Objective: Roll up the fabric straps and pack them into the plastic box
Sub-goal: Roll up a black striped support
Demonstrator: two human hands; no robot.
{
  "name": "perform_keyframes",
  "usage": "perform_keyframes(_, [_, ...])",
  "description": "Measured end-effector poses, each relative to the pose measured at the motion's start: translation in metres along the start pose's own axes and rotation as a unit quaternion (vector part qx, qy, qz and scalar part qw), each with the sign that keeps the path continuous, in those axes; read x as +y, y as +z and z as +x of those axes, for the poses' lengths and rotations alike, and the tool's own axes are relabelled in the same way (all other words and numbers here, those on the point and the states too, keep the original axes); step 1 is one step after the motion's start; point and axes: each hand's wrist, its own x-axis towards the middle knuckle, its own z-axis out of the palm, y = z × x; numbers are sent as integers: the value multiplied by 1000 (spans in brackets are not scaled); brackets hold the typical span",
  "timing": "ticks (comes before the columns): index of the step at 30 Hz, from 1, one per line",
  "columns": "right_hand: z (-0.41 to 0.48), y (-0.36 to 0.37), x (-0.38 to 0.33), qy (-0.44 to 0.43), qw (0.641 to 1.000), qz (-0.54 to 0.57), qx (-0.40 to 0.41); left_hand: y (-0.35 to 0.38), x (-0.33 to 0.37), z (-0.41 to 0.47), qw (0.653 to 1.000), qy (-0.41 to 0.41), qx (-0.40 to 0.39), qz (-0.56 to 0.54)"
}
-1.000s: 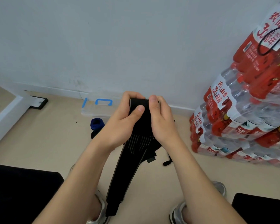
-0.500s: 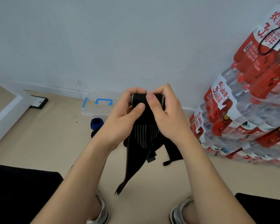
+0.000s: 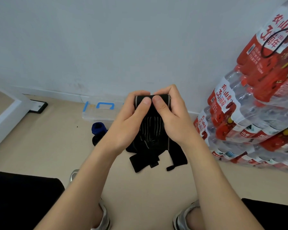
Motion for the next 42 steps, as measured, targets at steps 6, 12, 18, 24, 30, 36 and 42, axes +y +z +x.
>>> perform_keyframes(6, [-5, 6, -2, 28, 998, 55, -22, -7, -4, 0, 999, 20, 26, 24])
perform_keyframes(12, [-2, -3, 0, 29, 999, -17, -20, -16, -1, 0, 998, 61, -4, 27])
perform_keyframes(18, [-1, 0, 5, 12, 1000, 4, -3, -18, -2, 1, 996, 65, -26, 56])
perform_keyframes(24, [-5, 6, 4, -5, 1000, -10, -5, -20, -3, 5, 998, -20, 33, 39])
perform_keyframes(30, [-3, 6, 5, -26, 996, -83, 18, -21, -5, 3, 997, -78, 4, -18])
perform_keyframes(36, [1, 2, 2, -49, 995, -81, 8, -27, 0, 1, 988, -66, -40, -137])
perform_keyframes(42, [0, -13, 4, 3, 998, -57, -14, -21, -3, 2, 999, -8, -26, -40])
